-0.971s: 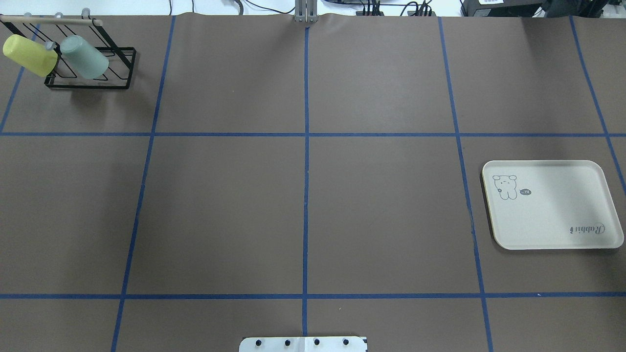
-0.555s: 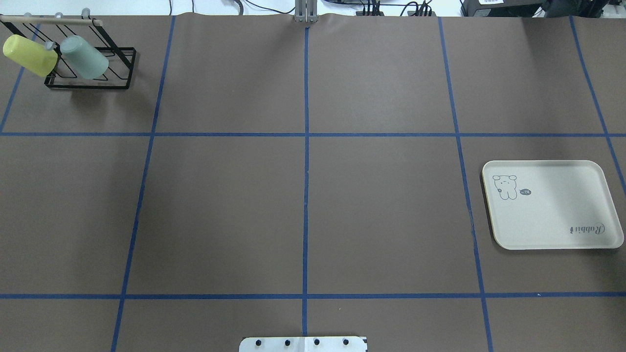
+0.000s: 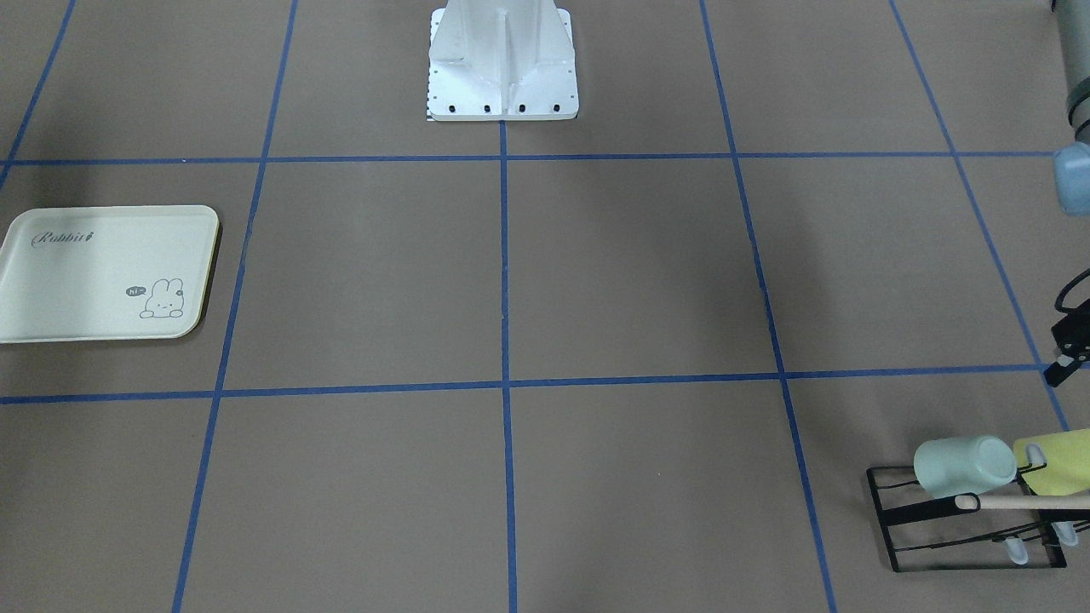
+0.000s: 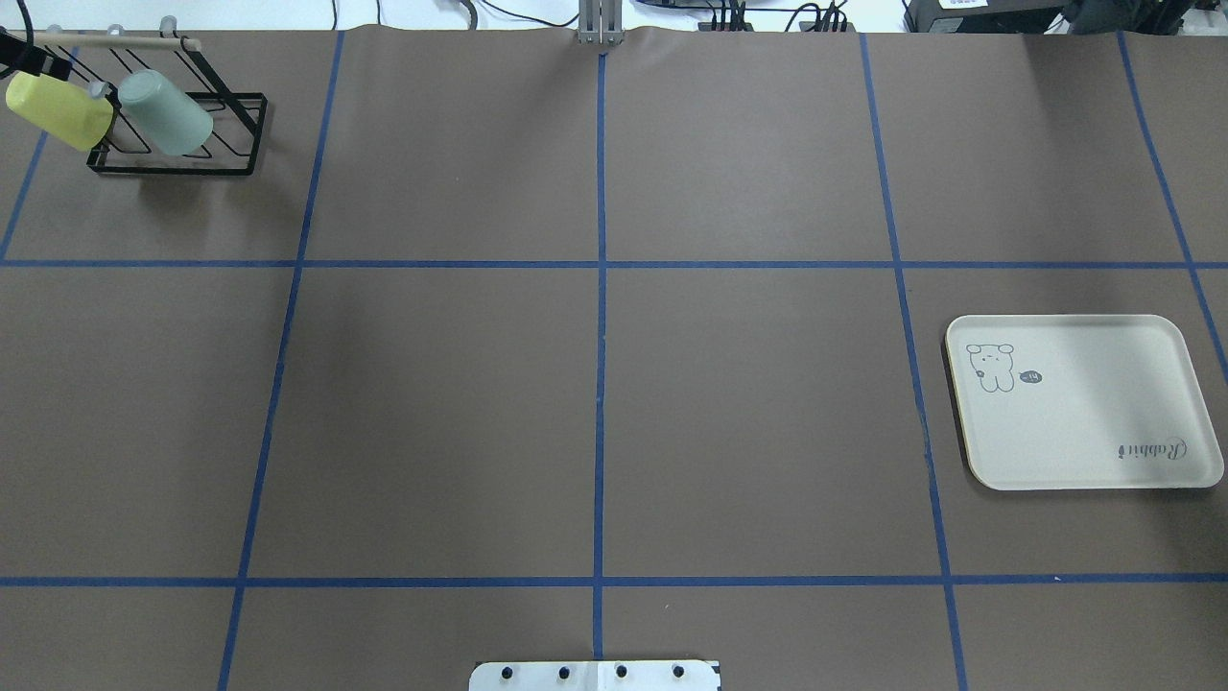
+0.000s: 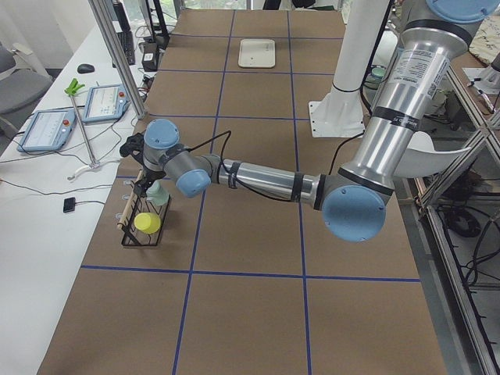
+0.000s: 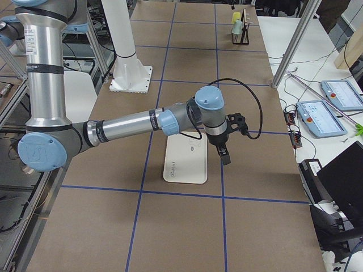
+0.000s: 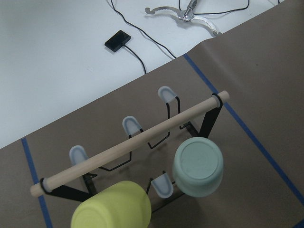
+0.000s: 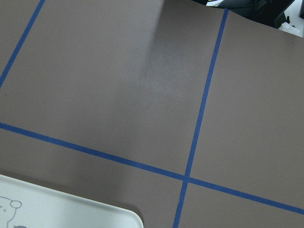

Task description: Left arm grabs green cup and hands to right arm on tray

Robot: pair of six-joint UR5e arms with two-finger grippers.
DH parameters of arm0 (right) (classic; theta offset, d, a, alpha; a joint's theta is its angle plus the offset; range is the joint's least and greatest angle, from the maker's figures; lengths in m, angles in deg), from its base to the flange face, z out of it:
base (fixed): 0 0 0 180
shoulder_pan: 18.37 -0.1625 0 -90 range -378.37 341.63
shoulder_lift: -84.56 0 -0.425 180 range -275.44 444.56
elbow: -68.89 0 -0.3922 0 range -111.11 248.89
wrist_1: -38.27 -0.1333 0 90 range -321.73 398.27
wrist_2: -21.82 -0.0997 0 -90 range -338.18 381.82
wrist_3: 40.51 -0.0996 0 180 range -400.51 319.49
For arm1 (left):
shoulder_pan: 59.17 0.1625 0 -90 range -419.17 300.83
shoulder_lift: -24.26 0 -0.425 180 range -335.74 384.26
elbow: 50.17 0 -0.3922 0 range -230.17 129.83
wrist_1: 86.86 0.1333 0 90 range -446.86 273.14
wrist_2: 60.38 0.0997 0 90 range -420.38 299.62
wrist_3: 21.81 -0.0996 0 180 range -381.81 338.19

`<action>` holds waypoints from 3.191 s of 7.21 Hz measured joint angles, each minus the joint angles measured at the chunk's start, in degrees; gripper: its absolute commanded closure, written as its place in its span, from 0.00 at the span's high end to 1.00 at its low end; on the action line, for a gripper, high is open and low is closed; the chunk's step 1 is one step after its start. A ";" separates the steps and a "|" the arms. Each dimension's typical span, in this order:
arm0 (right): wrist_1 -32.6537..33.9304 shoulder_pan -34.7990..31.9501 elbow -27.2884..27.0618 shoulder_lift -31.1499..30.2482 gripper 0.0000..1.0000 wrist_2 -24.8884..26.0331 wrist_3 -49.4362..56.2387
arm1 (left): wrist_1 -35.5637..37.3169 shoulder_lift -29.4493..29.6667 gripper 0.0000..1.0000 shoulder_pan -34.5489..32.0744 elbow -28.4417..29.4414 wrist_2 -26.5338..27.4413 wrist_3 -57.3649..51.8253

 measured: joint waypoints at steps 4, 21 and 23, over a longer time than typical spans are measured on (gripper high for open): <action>0.08 0.07 0.12 -0.05 1.00 -0.30 -0.35 | 0.34 5.87 1.00 3.91 6.58 -0.13 10.17; 0.08 0.19 0.60 0.04 1.00 -0.14 -0.44 | -3.62 10.72 1.00 7.07 18.21 0.12 10.72; 0.08 0.19 0.60 0.04 1.00 -0.20 -0.44 | -3.54 10.68 0.95 6.95 18.21 0.13 9.95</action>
